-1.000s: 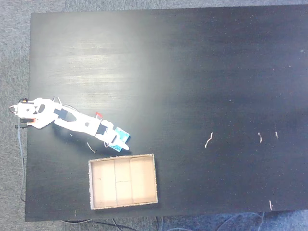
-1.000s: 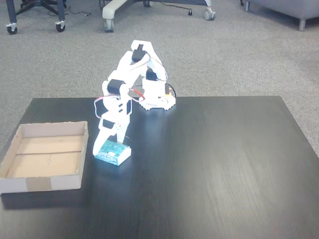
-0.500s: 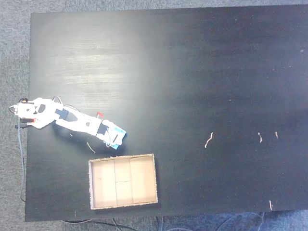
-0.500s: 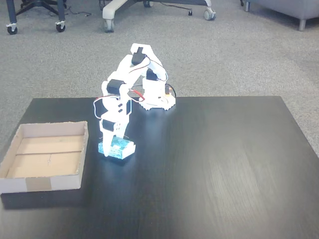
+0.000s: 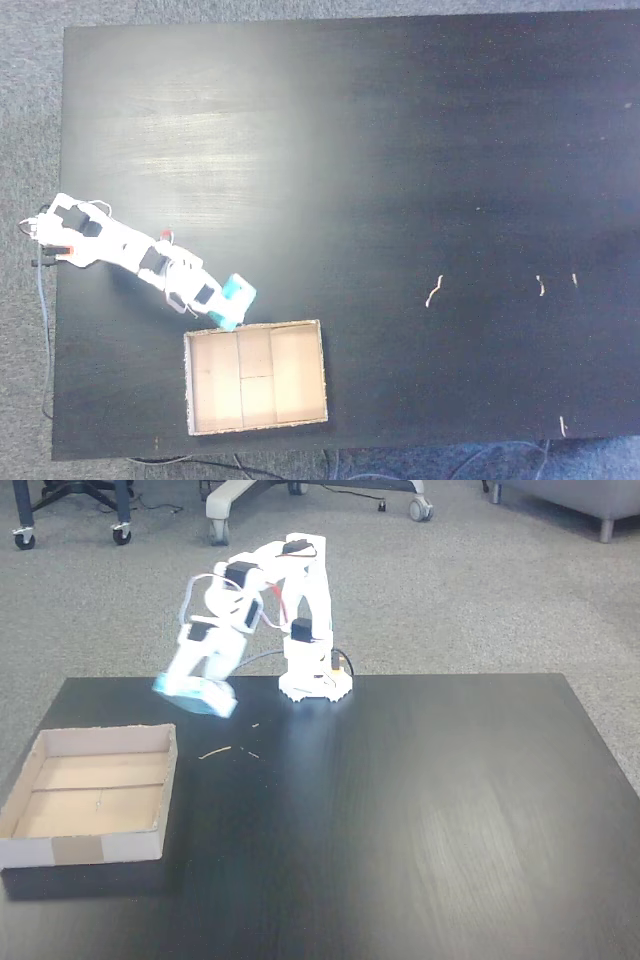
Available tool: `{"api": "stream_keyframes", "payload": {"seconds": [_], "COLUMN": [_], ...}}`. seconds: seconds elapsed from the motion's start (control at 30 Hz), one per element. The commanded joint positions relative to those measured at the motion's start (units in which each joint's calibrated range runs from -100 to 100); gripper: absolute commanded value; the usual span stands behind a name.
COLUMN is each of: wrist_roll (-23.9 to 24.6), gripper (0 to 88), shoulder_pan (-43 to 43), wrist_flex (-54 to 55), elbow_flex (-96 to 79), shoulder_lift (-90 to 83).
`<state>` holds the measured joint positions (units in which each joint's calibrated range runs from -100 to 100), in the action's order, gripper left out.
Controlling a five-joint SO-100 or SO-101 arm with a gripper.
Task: Pick the green block and drop it in the box on the right.
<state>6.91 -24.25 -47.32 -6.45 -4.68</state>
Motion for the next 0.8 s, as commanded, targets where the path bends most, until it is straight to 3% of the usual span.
{"api": "stream_keyframes", "payload": {"seconds": [0.0, 0.13, 0.37, 0.47, 0.53, 0.63, 0.7, 0.77], "wrist_roll": [-0.3, -1.5, -1.9, -2.3, -3.0, -3.8, -4.3, -4.9], "gripper": [20.8, 20.6, 22.7, 28.1, 38.8, 48.0, 47.0, 36.5], "shoulder_pan": [-7.3, -12.7, -12.5, -11.9, -11.3, -10.6, -9.8, -8.2], "wrist_flex": [0.8, 1.8, -6.4, -7.5, -10.2, -14.5, -17.2, -13.6], "elbow_flex": [10.1, 28.2, 61.5, 61.9, 61.0, 60.8, 55.7, 36.5], "shoulder_lift": [8.1, 27.3, 50.5, 51.7, 51.4, 51.3, 48.8, 40.0]}}
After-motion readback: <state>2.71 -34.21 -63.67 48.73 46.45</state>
